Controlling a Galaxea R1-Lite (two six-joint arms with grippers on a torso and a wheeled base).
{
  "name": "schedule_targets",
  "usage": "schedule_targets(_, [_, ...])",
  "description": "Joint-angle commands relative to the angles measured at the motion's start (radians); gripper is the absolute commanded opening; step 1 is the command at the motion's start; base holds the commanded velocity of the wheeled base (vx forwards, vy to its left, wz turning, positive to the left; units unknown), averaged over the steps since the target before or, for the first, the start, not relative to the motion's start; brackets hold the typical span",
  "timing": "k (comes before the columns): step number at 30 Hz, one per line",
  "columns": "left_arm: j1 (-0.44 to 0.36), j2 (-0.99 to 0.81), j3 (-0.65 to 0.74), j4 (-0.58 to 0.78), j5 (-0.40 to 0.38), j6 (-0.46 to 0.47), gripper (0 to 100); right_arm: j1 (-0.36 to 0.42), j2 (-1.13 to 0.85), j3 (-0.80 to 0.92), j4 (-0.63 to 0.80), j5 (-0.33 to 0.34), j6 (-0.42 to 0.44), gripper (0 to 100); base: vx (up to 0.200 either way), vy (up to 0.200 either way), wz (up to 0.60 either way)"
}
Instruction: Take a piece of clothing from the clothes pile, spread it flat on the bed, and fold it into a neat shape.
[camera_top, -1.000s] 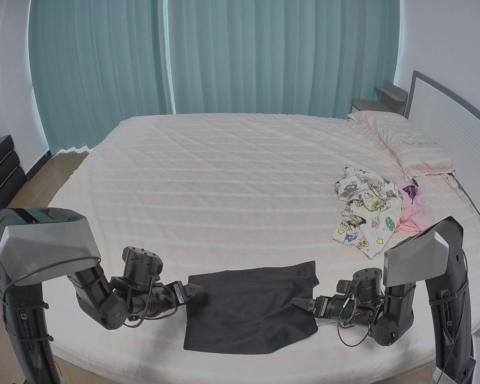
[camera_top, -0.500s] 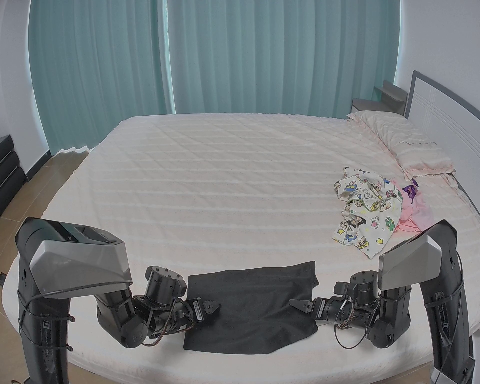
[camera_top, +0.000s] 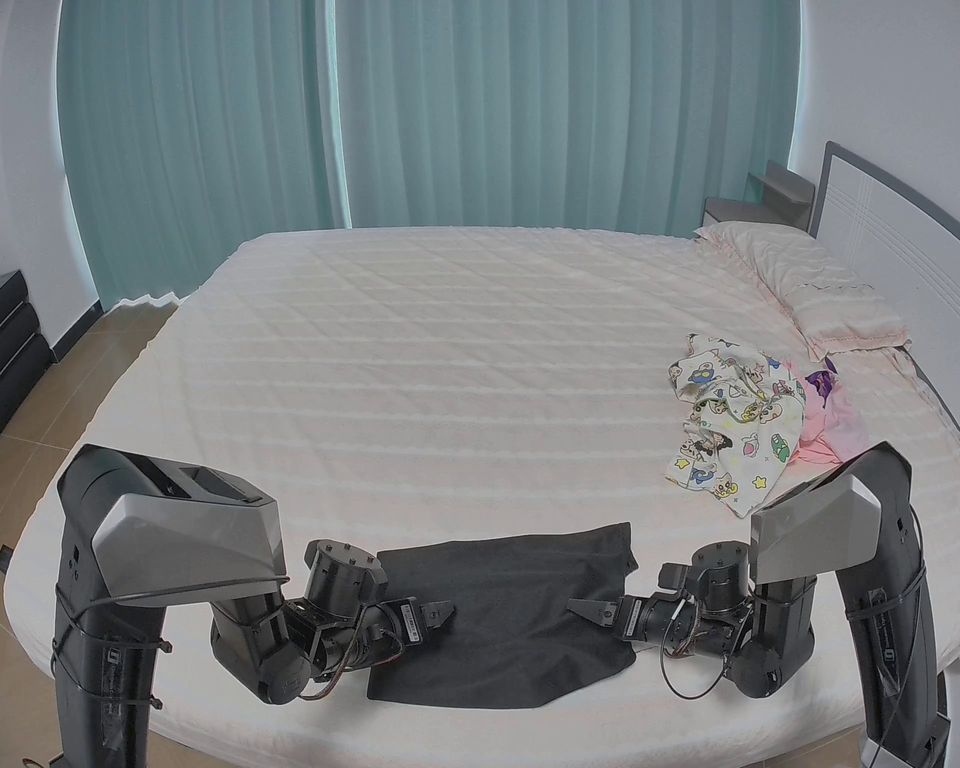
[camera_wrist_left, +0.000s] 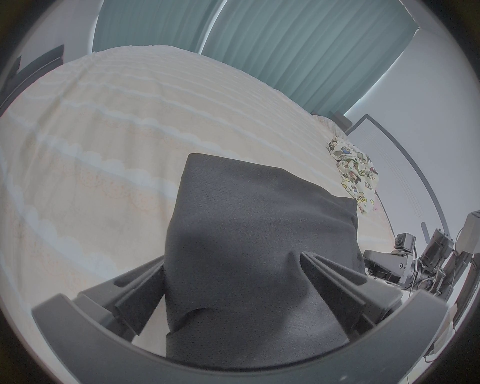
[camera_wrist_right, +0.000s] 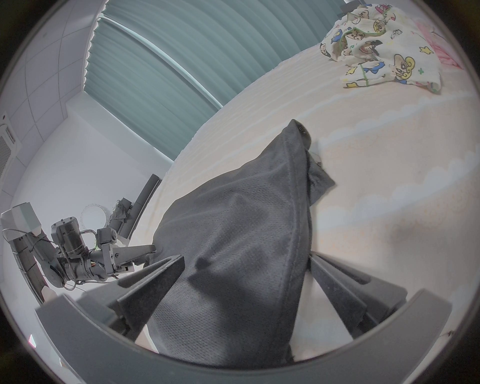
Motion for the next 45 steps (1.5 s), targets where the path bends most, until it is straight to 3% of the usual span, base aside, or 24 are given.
schedule_targets(1, [-0.007,0.007,-0.004,-0.01,-0.002,-0.005,100,0.02,0.002,-0.015,-0.012,0.002,0.007,100,0.0,0.0,0.0])
schedule_targets(9, [-0.008,0.007,-0.002,-0.074,-0.008,-0.073,100,0.048,0.003,-0.032,-0.012,0.004,0.011,100,0.0,0.0,0.0])
schedule_targets(33, [-0.048,0.009,0.005,-0.093,-0.036,-0.079,100,0.106,0.025,-0.08,-0.012,0.007,0.034,100,0.0,0.0,0.0])
schedule_targets(34, [-0.048,0.009,0.004,-0.091,-0.036,-0.079,0,0.108,0.028,-0.08,-0.012,0.007,0.036,100,0.0,0.0,0.0])
schedule_targets(35, [-0.048,0.009,0.004,-0.091,-0.036,-0.079,0,0.108,0.029,-0.081,-0.012,0.007,0.034,0,0.0,0.0,0.0])
schedule_targets(45, [-0.054,0.009,0.004,-0.091,-0.036,-0.081,0,0.108,0.025,-0.077,-0.012,0.007,0.034,0,0.0,0.0,0.0])
